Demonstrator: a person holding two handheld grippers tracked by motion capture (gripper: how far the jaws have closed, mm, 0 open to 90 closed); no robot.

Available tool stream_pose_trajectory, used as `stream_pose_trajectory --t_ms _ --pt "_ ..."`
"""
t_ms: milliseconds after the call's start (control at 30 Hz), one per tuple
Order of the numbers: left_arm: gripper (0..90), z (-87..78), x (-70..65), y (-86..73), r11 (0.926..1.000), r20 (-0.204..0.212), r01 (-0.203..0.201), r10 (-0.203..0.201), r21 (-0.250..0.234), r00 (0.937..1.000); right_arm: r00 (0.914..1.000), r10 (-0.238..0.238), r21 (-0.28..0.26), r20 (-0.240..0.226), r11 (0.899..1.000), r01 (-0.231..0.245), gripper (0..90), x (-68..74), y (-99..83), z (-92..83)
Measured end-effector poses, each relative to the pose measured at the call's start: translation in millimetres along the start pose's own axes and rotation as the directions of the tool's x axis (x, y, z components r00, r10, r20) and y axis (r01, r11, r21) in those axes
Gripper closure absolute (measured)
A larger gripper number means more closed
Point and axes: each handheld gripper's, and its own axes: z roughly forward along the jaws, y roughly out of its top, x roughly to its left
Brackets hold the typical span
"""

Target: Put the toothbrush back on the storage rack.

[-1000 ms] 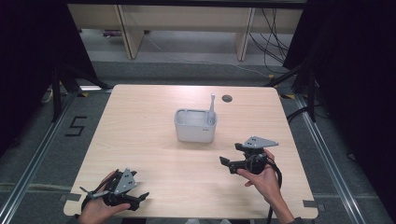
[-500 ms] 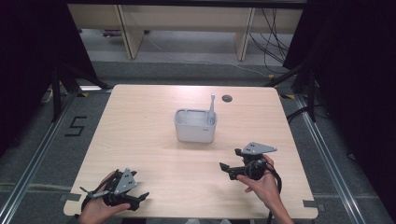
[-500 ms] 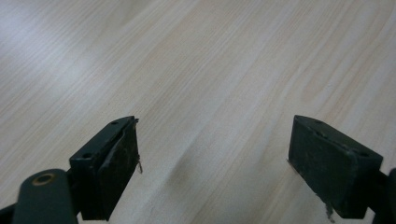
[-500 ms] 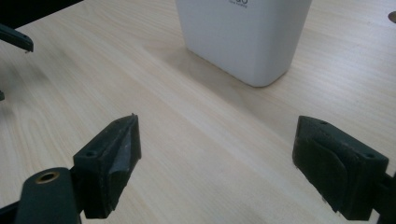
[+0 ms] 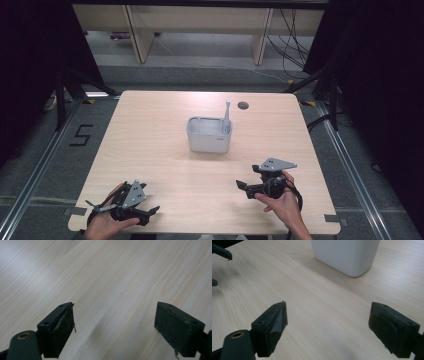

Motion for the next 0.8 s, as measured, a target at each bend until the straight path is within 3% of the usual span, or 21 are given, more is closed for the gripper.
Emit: stream_pose_trajectory --t_ms 67,167,233,267,300,333,367,400,467,500,533,600,633,667,700,767,800 --pt "15.7 0.0 0.0 0.0 1.0 0.0 0.0 0.0 0.0 1.0 0.9995 0.03 0.012 -0.003 0.999 -0.03 16.2 2.3 -1.4 -1.5" --pt "15.6 0.1 0.1 0.0 1.0 0.003 -0.001 0.001 0.002 1.0 1.0 -0.004 0.0 0.007 1.0 0.004 16.2 0.3 -2.9 -2.1" --pt "15.6 0.2 0.1 0.0 1.0 0.004 -0.001 0.001 0.002 1.0 0.9996 0.028 0.013 0.007 1.0 -0.028 16.2 2.5 -4.4 -3.7" --pt "15.6 0.2 0.1 0.0 1.0 0.003 0.0 0.0 0.002 1.0 1.0 0.003 0.002 0.006 1.0 -0.003 16.2 0.8 -5.0 -3.0" --pt "15.6 0.2 0.2 -0.1 1.0 0.003 -0.001 0.001 0.002 1.0 0.9984 0.057 0.027 0.002 0.998 -0.057 16.2 4.5 -5.9 -5.3" --pt "15.6 0.2 0.2 0.0 1.0 0.003 -0.001 0.001 0.002 1.0 1.0 0.007 0.007 0.005 1.0 -0.007 16.2 1.0 -6.1 -4.5" --pt "15.6 0.2 0.1 -0.1 1.0 0.004 -0.001 0.001 0.002 1.0 0.9998 0.02 0.009 0.01 1.0 -0.02 16.1 2.2 -6.9 -5.1" --pt "15.6 0.2 0.2 -0.1 1.0 0.004 -0.001 0.001 0.002 1.0 1.0 -0.001 0.007 0.009 1.0 0.001 16.0 0.7 -7.2 -5.4" --pt "15.6 0.2 0.1 -0.1 1.0 0.003 -0.001 0.001 0.003 1.0 0.9994 0.035 0.014 -0.003 0.999 -0.035 15.9 3.1 -9.1 -5.8" --pt "15.7 -0.3 0.2 0.2 0.9999 0.003 -0.004 0.003 0.01 1.0 0.9998 0.017 0.016 0.012 1.0 -0.017 15.8 2.3 -9.7 -7.2" --pt "15.6 -0.2 0.2 0.2 1.0 0.003 -0.003 0.003 0.009 1.0 0.9993 0.037 0.024 0.001 0.999 -0.037 15.8 3.7 -10.6 -7.8" --pt "15.7 0.5 -0.2 -0.1 1.0 0.005 0.002 -0.002 0.0 1.0 0.9999 0.004 0.013 0.011 1.0 -0.004 15.8 2.0 -12.1 -9.1" --pt "15.6 0.2 -0.6 0.2 1.0 0.007 0.007 -0.007 0.006 1.0 0.9994 0.034 0.023 0.004 0.999 -0.034 15.8 4.5 -12.8 -9.9" --pt "15.6 -0.2 -0.1 0.2 0.9999 0.007 -0.001 0.001 0.012 1.0 0.9998 0.008 0.022 -0.018 1.0 -0.008 15.8 1.9 -13.4 -9.7" --pt "15.6 -0.3 0.0 0.2 0.9999 0.007 -0.004 0.004 0.014 1.0 0.9994 0.034 0.028 0.0 0.999 -0.034 15.8 5.2 -14.4 -11.8" --pt "15.6 -0.4 0.1 0.3 0.9999 0.007 -0.004 0.004 0.014 1.0 0.9999 -0.005 0.02 0.012 1.0 0.005 15.7 3.2 -15.5 -12.9" --pt "15.6 -0.3 0.0 0.3 0.9999 0.006 -0.003 0.003 0.013 1.0 0.9991 0.041 0.031 0.014 0.999 -0.041 15.7 7.0 -16.9 -14.3"
